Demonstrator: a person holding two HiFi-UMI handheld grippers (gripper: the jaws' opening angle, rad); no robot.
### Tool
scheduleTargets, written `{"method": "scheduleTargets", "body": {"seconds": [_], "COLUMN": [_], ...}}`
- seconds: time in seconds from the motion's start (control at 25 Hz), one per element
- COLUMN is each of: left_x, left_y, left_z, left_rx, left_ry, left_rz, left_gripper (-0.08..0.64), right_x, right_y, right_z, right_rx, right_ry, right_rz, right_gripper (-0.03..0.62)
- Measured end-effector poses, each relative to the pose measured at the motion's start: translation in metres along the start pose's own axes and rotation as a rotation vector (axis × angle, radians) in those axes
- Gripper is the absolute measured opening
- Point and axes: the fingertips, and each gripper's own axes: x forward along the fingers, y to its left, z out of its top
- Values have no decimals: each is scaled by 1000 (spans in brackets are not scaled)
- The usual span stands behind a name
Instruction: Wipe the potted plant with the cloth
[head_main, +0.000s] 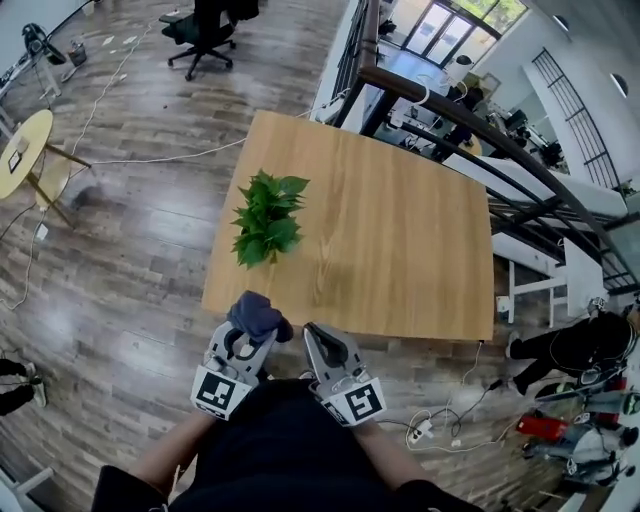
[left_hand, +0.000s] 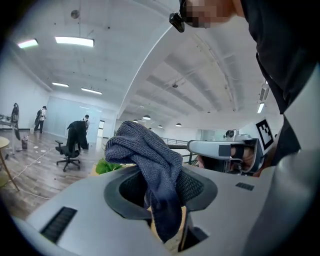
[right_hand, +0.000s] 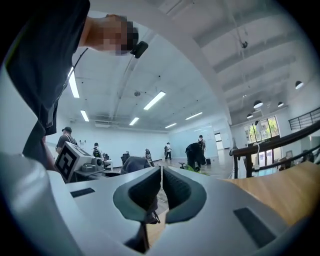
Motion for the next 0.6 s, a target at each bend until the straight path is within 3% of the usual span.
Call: {"method": "scheduleTargets", "body": {"seconds": [0.16, 0.24, 0.6], "left_x": [11, 15, 7], "left_y": [-14, -21, -41], "left_z": [5, 4, 5], "left_rx": [-31, -12, 64], "left_ry": [-17, -21, -1], "left_rz": [18, 24, -9], "left_gripper": [163, 163, 163], "right_x": [-15, -20, -34], "right_y": [0, -6, -11], "right_z": [11, 11, 11], "right_rx": [-103, -126, -94], "right_ry": [-47, -49, -48], "right_rz": [-9, -28, -100], "right_gripper": [18, 18, 18]}}
